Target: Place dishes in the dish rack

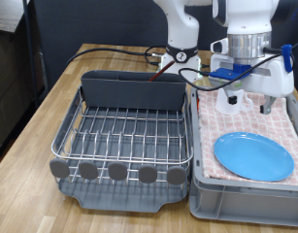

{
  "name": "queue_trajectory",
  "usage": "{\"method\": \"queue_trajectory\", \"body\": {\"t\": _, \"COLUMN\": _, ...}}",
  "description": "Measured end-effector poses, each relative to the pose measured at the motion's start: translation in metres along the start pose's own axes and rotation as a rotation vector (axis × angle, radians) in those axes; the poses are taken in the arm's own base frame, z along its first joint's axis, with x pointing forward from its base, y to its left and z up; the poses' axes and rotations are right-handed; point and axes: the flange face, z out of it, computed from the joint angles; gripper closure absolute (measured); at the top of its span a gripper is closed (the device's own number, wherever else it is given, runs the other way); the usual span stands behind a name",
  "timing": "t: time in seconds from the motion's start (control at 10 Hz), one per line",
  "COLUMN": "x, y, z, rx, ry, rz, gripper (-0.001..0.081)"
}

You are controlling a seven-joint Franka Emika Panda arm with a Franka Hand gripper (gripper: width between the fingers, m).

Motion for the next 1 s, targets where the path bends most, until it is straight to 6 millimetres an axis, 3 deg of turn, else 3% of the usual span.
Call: {"method": "queue_trajectory", "body": {"t": 1.0, "x": 0.021, "y": 0.019, "z": 0.049, "rx": -0.020, "ry": -0.022, "rz": -0.018, "gripper": 0.0003}}
